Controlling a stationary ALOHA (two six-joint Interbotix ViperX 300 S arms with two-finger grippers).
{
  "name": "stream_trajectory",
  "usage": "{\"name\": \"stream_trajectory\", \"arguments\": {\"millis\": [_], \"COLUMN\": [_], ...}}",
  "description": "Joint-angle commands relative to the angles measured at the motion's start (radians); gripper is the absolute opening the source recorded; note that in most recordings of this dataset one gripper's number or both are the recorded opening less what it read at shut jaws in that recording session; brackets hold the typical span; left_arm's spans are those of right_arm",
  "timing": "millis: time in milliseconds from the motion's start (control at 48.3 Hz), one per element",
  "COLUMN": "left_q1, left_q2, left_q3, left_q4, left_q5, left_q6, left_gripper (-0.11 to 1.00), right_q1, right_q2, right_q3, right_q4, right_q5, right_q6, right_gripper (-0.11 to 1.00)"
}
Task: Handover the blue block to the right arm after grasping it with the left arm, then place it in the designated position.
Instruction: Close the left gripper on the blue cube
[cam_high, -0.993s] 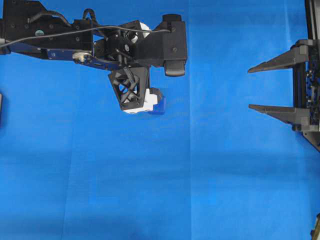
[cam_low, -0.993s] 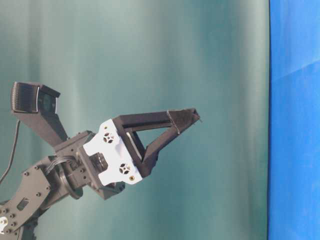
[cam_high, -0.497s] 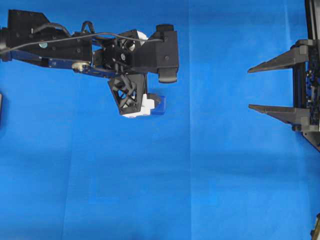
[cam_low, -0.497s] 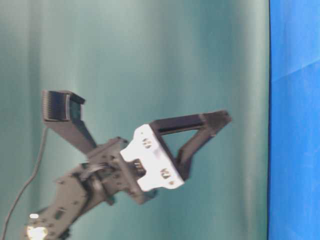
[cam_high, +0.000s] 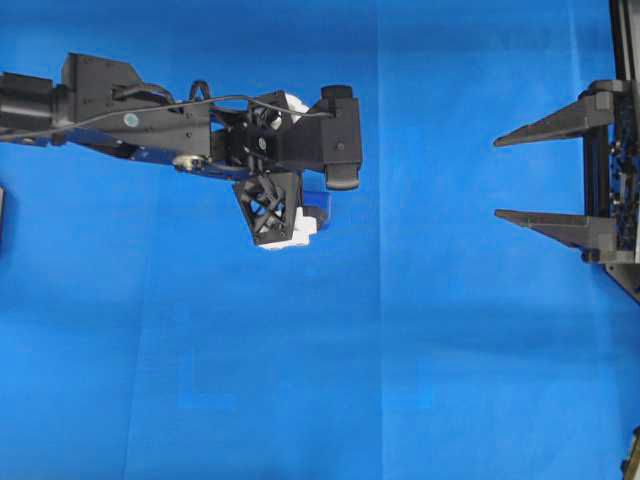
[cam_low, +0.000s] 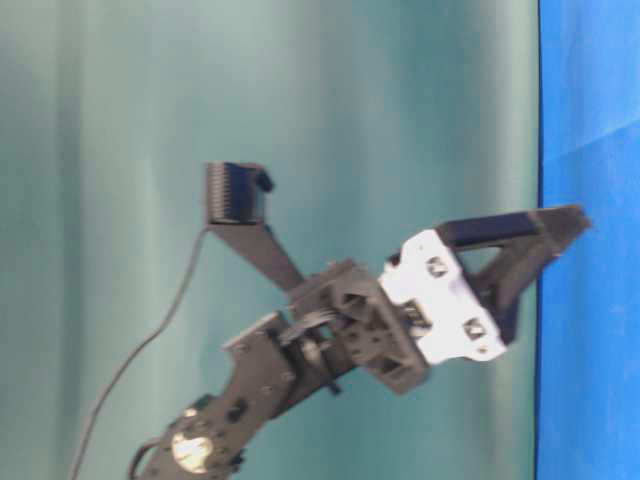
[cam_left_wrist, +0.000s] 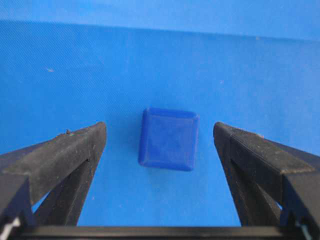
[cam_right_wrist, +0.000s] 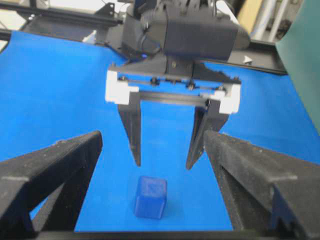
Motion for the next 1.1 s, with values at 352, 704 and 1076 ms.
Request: {"name": "stream_trajectory", "arguments": {"millis": [352,704,1076], "left_q1": [0.0,0.008,0.002], "left_q2": [0.109,0.15,0.15], "left_q3": [0.003,0.02,0.015], "left_q4": [0.002,0.002,0.002], "left_q5": [-0.069,-0.115,-0.091], "left_q6": [-0.003,-0.003,0.014], "left_gripper": [0.92,0.92,0.46], "right_q1": [0.0,0.0,0.0], "right_q2": [0.025,0.025,0.025], "right_q3": [-0.018,-0.018,-0.018], "right_q4": [0.003,0.003,0.003], "right_q5": [-0.006,-0.009,-0.009], "right_q6": [-0.002,-0.002,-0.002], "right_gripper": [0.96,0.96,0.96]}}
